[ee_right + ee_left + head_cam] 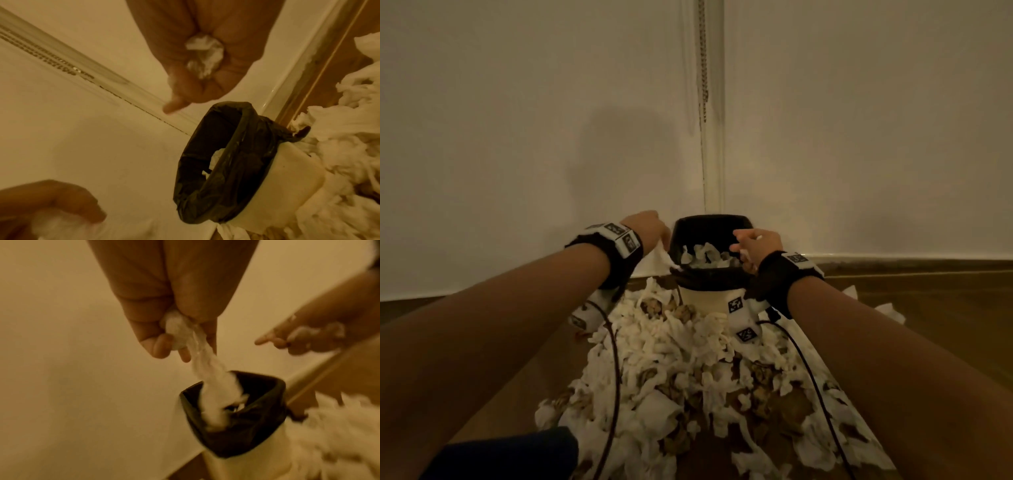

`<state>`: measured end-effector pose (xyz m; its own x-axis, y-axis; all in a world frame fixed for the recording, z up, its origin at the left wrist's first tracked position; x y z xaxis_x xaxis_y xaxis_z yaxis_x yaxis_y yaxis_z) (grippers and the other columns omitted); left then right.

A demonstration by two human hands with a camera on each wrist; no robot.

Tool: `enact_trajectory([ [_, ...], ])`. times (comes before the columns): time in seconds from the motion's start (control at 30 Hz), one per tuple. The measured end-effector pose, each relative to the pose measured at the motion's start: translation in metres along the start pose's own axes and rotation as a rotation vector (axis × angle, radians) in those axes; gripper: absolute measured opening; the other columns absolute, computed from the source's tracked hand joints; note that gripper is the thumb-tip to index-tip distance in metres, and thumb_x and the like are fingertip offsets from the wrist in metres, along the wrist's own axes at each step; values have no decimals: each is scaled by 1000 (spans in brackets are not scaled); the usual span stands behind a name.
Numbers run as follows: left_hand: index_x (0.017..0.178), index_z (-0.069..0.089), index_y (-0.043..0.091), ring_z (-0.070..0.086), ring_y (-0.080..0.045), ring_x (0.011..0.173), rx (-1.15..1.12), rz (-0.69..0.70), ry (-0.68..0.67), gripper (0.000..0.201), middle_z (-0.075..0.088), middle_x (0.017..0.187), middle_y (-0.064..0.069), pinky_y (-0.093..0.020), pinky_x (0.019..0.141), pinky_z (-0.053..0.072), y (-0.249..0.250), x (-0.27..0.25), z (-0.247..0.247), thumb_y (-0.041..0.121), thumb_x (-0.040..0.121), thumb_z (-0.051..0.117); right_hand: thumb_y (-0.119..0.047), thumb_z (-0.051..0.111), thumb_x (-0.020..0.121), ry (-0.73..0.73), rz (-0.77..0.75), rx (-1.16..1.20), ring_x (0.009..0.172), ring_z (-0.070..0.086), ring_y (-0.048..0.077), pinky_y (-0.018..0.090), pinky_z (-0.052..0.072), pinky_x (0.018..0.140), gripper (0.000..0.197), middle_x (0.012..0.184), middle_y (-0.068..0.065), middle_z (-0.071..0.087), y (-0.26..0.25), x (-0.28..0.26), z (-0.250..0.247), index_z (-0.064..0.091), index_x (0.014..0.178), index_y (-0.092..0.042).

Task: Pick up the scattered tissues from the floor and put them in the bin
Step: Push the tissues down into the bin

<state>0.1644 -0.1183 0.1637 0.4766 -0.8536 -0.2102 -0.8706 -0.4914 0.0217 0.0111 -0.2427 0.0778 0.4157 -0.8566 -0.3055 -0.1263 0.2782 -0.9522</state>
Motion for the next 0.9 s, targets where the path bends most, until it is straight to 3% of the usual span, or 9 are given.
enact_trajectory([
  [0.1,92,69,3,59,-29,98,-114,52,82,21,65,108,-15,-28,75,41,20,18,10,4,88,48,-33,51,94,57,0,-54,39,40,14,21,32,39,33,48,1,49,5,17,-3,71,90,-7],
  [0.2,99,62,-1,56,-29,89,-262,49,183,28,63,106,-18,-31,72,38,36,34,24,12,96,37,-35,38,97,139,3,-183,47,37,14,24,31,46,41,54,2,43,4,31,-10,55,67,-13],
  [0.3,110,52,1,51,-28,90,-598,-29,256,24,53,105,-15,-32,73,39,38,54,34,15,93,44,-13,28,100,205,-84,-483,55,20,7,16,20,49,14,67,-1,20,-5,42,-17,41,97,-18],
  [0.4,128,40,2,44,-34,118,-779,-99,184,38,37,133,-19,-34,92,40,38,78,45,4,91,48,-11,29,99,229,-104,-488,62,32,17,18,31,57,29,69,-1,24,-13,53,-15,50,119,-16],
  [0.53,129,47,-2,47,-37,122,-919,-93,166,35,48,133,-24,-37,104,39,36,102,59,0,95,42,-22,28,100,2,24,142,93,54,26,34,43,92,33,95,11,57,-9,56,13,56,87,-10],
  [0.6,132,46,0,48,-37,121,-927,-94,140,38,50,131,-23,-37,103,39,35,107,72,6,95,46,-36,22,102,-69,76,284,118,49,34,44,39,103,45,127,19,53,-3,53,24,57,114,-10],
  [0.7,146,20,8,44,-35,127,-945,-119,91,64,40,142,-18,-42,106,37,35,107,95,25,94,52,-50,21,99,-81,85,176,133,35,34,44,28,111,57,147,16,35,4,49,26,40,141,-17],
  [0.8,146,22,13,48,-35,124,-964,-89,110,60,42,141,-17,-46,103,41,35,107,100,33,95,47,-48,23,99,-6,48,107,128,42,32,42,32,110,53,144,14,40,8,51,20,48,135,-18],
  [0.9,127,50,13,57,-29,111,-986,-89,237,36,57,125,-12,-39,97,46,32,93,88,31,97,42,-31,28,99,157,-69,-20,115,52,28,34,40,101,43,128,11,57,10,46,0,64,115,-14],
])
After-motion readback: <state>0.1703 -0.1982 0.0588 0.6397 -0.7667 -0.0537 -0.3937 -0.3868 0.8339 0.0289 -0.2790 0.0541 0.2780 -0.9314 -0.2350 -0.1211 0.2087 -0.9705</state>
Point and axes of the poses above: each hand's wrist, its own x-axis towards the middle knuckle, its own z-axis out of the palm, y = z × x, the point moved 6 cm from there along x, towards the middle knuckle
